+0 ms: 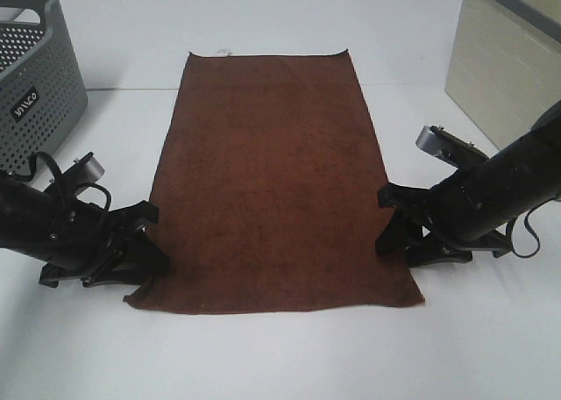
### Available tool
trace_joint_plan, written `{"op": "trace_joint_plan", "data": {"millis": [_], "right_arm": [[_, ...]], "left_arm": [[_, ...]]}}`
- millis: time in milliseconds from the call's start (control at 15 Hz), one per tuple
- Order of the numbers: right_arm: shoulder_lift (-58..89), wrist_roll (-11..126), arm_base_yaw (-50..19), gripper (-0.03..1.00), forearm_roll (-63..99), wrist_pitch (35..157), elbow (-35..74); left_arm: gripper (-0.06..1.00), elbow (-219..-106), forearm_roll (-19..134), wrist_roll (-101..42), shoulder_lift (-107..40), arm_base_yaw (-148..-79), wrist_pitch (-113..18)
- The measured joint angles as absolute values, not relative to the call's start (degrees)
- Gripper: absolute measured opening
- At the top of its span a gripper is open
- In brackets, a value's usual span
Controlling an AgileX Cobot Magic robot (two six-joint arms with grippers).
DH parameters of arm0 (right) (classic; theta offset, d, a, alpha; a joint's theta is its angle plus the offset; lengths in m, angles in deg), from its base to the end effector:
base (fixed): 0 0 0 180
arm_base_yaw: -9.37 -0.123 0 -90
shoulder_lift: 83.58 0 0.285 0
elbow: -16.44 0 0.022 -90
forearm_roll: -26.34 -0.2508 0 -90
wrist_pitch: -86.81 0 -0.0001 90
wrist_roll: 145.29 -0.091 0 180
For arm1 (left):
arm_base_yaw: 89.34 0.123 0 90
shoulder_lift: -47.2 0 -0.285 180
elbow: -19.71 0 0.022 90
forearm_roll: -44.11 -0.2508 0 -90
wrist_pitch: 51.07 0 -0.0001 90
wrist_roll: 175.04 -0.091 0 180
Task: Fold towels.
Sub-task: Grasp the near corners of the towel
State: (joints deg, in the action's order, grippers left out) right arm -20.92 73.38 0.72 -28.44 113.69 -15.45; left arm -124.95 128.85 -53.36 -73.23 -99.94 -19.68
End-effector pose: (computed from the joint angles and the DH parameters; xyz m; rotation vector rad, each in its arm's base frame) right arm 0.2907 0.0783 0.0901 0.0389 2.9036 0.6151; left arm 0.2815 -0.1008 0.0765 -0.2214 2.8189 -0.9131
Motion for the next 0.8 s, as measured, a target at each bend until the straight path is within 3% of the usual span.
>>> {"op": "trace_joint_plan", "data": {"millis": [67,133,267,800], "right_arm": [[-21.09,74.53,0.72,0.44,-29.30,113.80,-15.45],[-21.09,74.53,0.72,0.44,-29.30,113.80,-15.45],[-21.20,75.90,0.72,0.43,-30.79,114.20,-15.45],[-22.47,78.59,0.60,0.45,-33.36,115.81,-15.51]], "left_arm": [[0.21,-124.95,128.85,-53.36,-73.29,-99.94,-19.79],[0.21,-124.95,128.85,-53.36,-73.29,-99.94,-19.79],[0.10,-124.95,128.85,-53.19,-73.46,-99.94,-19.79],[0.00,-124.95,128.85,-53.42,-73.52,-99.94,-19.73]]}}
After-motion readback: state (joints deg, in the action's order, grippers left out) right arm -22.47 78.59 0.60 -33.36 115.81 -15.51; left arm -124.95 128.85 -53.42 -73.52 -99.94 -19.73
